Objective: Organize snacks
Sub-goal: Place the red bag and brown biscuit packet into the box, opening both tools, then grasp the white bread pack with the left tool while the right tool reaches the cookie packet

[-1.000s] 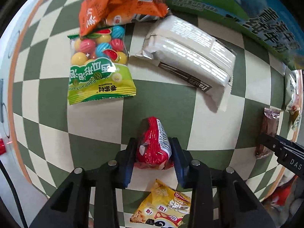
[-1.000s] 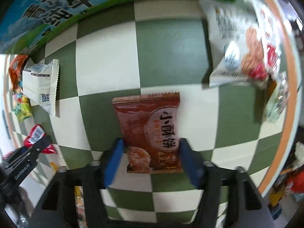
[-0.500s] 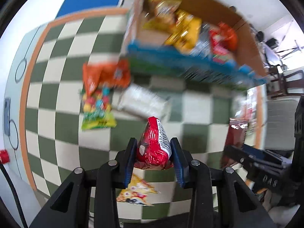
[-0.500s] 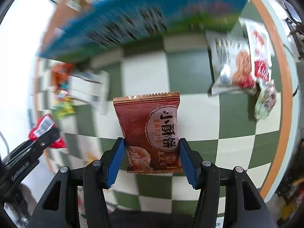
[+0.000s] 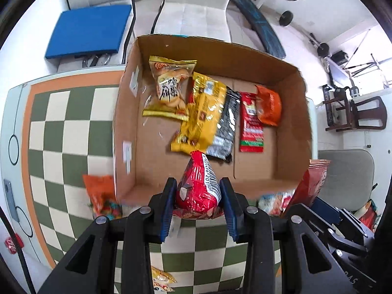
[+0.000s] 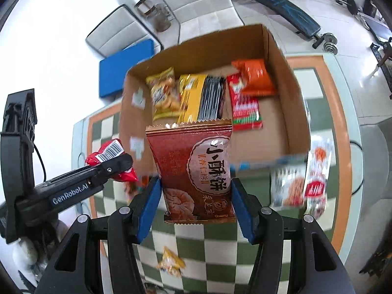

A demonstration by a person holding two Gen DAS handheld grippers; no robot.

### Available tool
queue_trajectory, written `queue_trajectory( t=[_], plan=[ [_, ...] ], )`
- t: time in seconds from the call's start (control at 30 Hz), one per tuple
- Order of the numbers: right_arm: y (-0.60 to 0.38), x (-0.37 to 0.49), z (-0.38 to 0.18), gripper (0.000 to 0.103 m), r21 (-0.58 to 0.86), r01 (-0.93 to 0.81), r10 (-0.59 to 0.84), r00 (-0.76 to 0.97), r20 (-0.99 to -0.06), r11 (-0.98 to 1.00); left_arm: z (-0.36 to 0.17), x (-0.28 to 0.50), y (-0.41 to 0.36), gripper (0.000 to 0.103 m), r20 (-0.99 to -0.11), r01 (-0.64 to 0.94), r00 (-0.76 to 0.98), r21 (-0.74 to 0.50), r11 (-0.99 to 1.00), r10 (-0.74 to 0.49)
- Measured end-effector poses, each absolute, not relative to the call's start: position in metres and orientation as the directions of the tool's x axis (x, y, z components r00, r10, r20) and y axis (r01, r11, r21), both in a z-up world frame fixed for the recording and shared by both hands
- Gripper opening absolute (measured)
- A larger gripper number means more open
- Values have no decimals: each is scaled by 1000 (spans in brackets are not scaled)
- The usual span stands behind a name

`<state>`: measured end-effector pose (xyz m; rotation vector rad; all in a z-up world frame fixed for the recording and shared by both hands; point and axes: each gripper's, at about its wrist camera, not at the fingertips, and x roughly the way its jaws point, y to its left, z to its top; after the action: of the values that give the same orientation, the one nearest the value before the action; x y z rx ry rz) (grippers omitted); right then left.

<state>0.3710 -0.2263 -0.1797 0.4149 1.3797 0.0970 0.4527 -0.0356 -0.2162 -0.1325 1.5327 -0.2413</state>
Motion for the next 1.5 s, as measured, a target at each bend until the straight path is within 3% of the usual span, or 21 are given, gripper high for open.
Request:
queue_trajectory(
  t=[0.53, 0.6, 0.63, 0.67, 0.7, 1.07, 1.27, 1.5],
  plan=[
    [-243, 452, -282, 61, 215, 263, 214, 33, -976, 940, -302, 497, -33, 37, -972, 35, -165, -177, 984, -169],
    [-243, 454, -287, 62, 224, 269, 230, 11, -973, 937, -305, 499, -31, 52, -969, 24, -177, -182, 983, -175],
    [-242, 454, -288, 64, 223, 271, 233, -4, -972, 936, -305, 499, -30, 72, -967, 24, -174, -192, 981, -185],
    [-242, 454, -291, 76, 218, 273, 233, -23, -972, 937, -304, 500, -31, 89, -968, 23, -167, -194, 981, -187],
    [-242, 455, -292, 91, 207, 266, 224, -33, -974, 941, -301, 501, -30, 91, -971, 23, -156, -190, 982, -184],
    [-229, 451, -279, 94, 169, 192, 178, -34, -983, 967, -260, 491, -35, 91, -975, 60, -74, -215, 975, -210],
    [-226, 433, -249, 95, 180, 155, 178, 29, -984, 971, -211, 469, -36, 91, -969, 99, 137, -193, 976, -205],
    [-241, 398, -208, 96, 199, 161, 179, 131, -975, 967, -180, 424, -24, 92, -956, 64, 233, -168, 984, -179]
  ],
)
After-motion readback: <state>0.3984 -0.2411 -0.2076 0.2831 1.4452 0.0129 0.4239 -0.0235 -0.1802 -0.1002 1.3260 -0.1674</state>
